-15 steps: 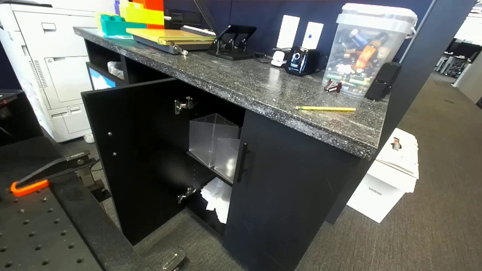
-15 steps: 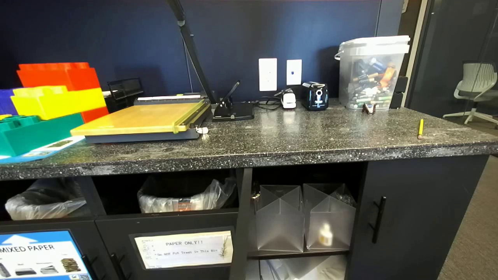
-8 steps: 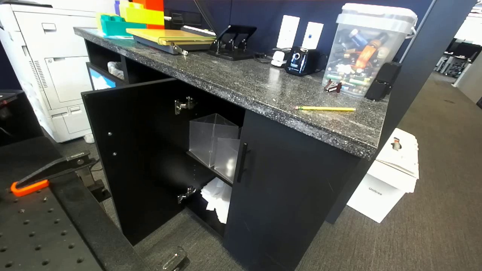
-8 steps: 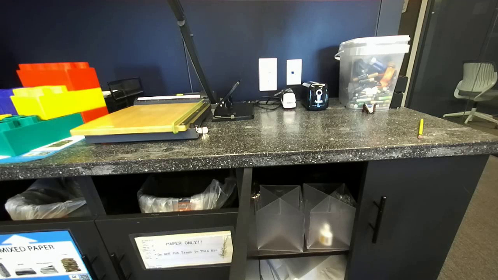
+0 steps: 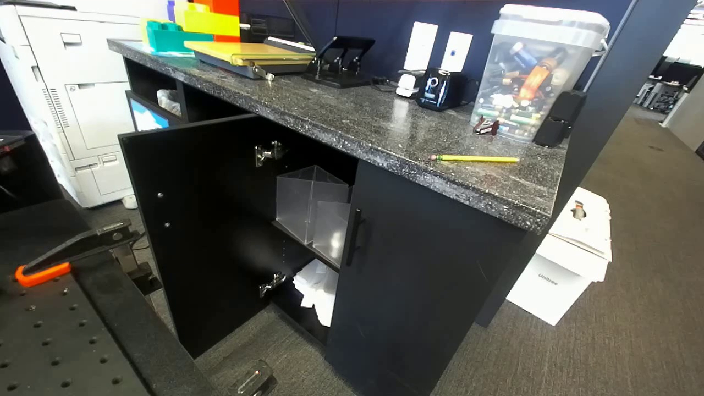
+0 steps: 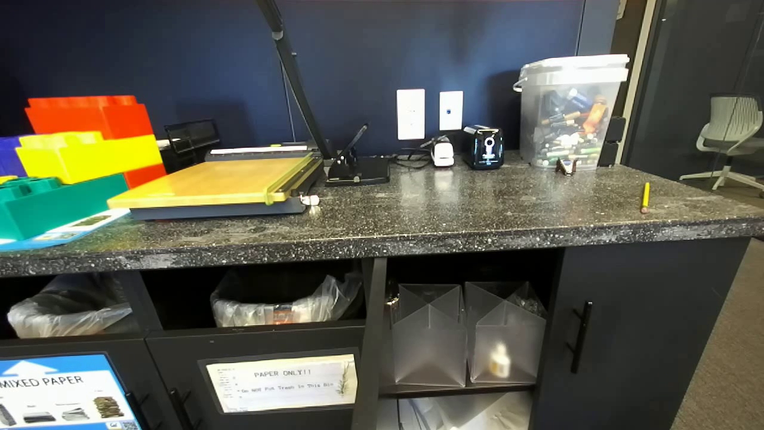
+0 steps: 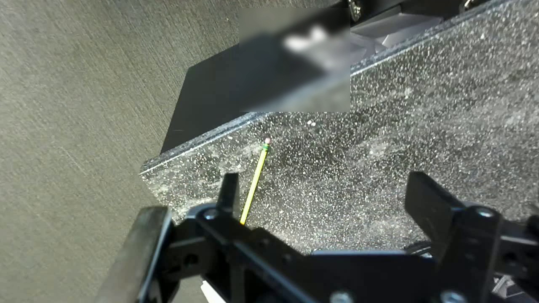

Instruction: Move the yellow pencil to the left.

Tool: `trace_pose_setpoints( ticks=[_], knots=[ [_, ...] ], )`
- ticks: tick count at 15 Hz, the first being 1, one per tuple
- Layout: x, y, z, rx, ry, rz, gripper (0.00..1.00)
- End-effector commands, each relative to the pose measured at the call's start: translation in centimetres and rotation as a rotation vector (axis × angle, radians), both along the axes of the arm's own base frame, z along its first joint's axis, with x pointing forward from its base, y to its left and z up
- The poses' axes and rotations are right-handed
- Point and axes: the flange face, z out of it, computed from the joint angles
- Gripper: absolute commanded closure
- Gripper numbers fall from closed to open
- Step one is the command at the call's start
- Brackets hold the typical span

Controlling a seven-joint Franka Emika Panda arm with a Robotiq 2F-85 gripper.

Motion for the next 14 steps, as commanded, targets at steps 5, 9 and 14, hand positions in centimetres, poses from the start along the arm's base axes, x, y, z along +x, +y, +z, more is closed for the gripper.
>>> trace_pose_setpoints(
  ticks=[5, 9, 14],
  knots=[
    [11.2, -0.9, -8.3, 0.003, 0.018, -0.155, 0.00],
    [14.3, -1.6, -13.4, -0.012, 0.043, -0.214, 0.00],
    [16.3, -2.9, -18.6, -0.026, 0.081, -0.270, 0.00]
  ],
)
